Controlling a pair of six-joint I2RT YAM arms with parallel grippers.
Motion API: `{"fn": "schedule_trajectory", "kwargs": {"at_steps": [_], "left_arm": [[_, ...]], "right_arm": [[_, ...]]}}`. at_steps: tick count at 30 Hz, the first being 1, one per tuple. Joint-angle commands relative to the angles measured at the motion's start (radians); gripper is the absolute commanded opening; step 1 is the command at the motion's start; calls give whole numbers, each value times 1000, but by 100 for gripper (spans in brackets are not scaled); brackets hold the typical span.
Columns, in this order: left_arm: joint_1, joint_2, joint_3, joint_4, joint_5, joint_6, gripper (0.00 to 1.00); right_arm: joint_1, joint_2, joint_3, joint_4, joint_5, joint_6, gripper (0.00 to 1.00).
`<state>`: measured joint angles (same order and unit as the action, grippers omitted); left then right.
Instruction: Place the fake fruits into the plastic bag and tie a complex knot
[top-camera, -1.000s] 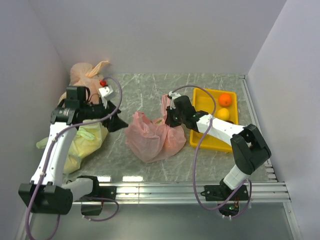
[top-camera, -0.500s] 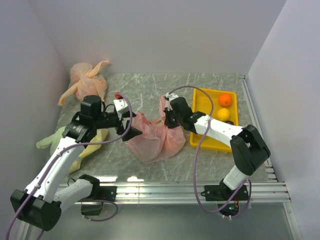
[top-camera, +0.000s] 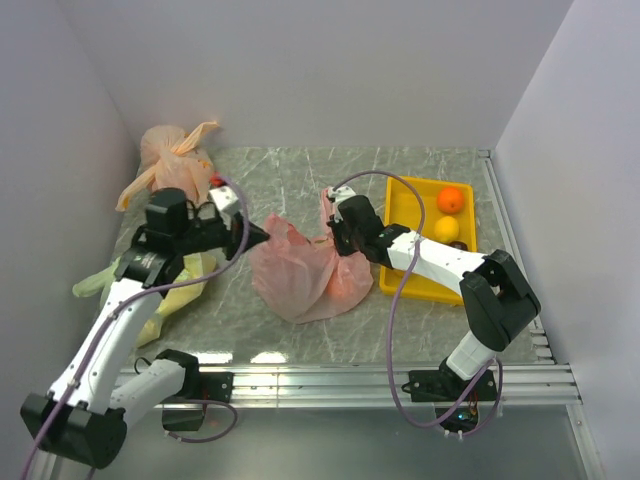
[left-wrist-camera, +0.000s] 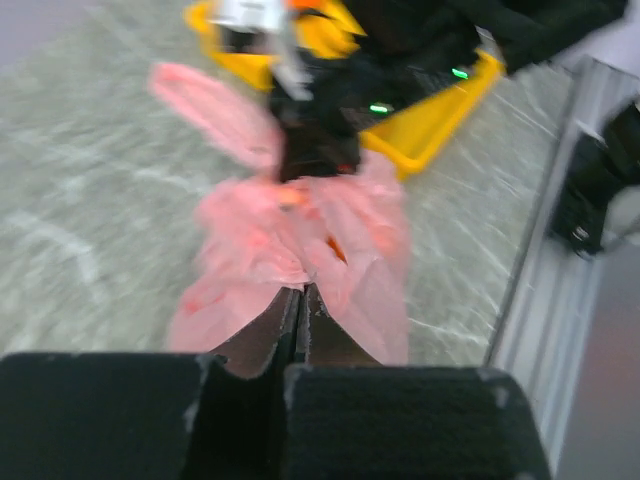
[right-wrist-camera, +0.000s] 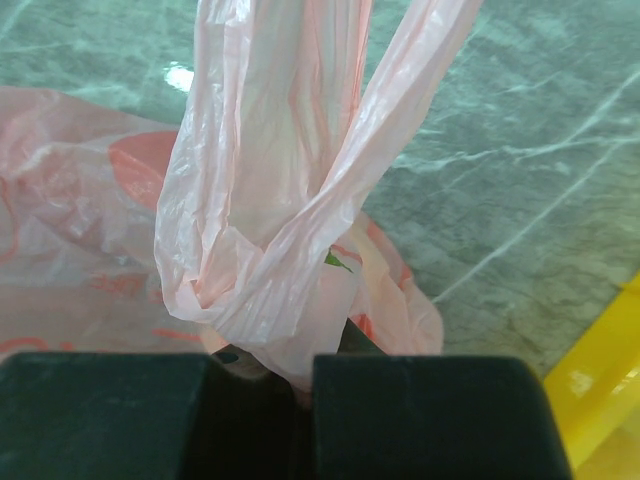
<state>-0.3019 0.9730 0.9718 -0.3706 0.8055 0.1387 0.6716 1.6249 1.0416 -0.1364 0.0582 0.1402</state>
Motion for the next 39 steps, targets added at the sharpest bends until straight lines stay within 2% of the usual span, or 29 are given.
{"fn": "schedule_trajectory", "kwargs": {"at_steps": [1, 2, 4, 7, 8, 10, 11, 13, 16, 17, 20, 24, 25, 29, 34, 35, 36, 37, 39], "left_arm": [[119, -69, 50, -40, 24, -62, 0], [154, -71, 48, -62, 44, -51, 0], [158, -71, 48, -99, 63, -25, 0], [158, -66, 27, -58, 112, -44, 1], [156, -63, 25, -32, 121, -47, 4], [156, -42, 31, -27, 136, -62, 16], [156, -34, 47, -37, 130, -65, 35], [156, -14, 62, -56, 129, -59, 52], [156, -25, 50, -7, 162, -54, 90], [158, -26, 41, 13, 178, -59, 99], [141, -5, 24, 74, 192, -73, 100], [116, 55, 19, 139, 195, -100, 99], [103, 65, 2, 210, 193, -112, 99], [58, 93, -28, 333, 166, -131, 99], [18, 124, -56, 441, 167, -180, 98], [17, 128, -62, 472, 167, -201, 90], [17, 138, -59, 464, 176, -203, 77], [15, 147, -33, 438, 178, -199, 39], [18, 155, -4, 342, 163, -197, 1]], "right_arm": [[5, 6, -31, -86, 60, -65, 0], [5, 0, -34, -89, 57, -73, 0], [6, 0, -37, -92, 46, -76, 0], [6, -3, -34, -91, 19, -93, 0], [6, -11, -34, -92, 5, -100, 0], [5, -20, -28, -97, -35, -109, 0], [5, -36, -26, -95, -52, -108, 0], [6, -48, -23, -88, -55, -114, 0], [6, -51, -18, -89, -60, -117, 0], [6, -53, -20, -83, -76, -117, 0], [6, -60, -23, -68, -89, -122, 0], [6, -60, -23, -58, -101, -131, 0], [6, -60, -22, -57, -103, -131, 0], [8, -62, -25, -51, -115, -158, 0], [8, -68, -31, -43, -126, -174, 0], [6, -68, -31, -40, -126, -177, 0], [6, -66, -29, -42, -127, -179, 0], [6, -60, -26, -51, -127, -182, 0], [3, -60, -23, -52, -126, -186, 0]]}}
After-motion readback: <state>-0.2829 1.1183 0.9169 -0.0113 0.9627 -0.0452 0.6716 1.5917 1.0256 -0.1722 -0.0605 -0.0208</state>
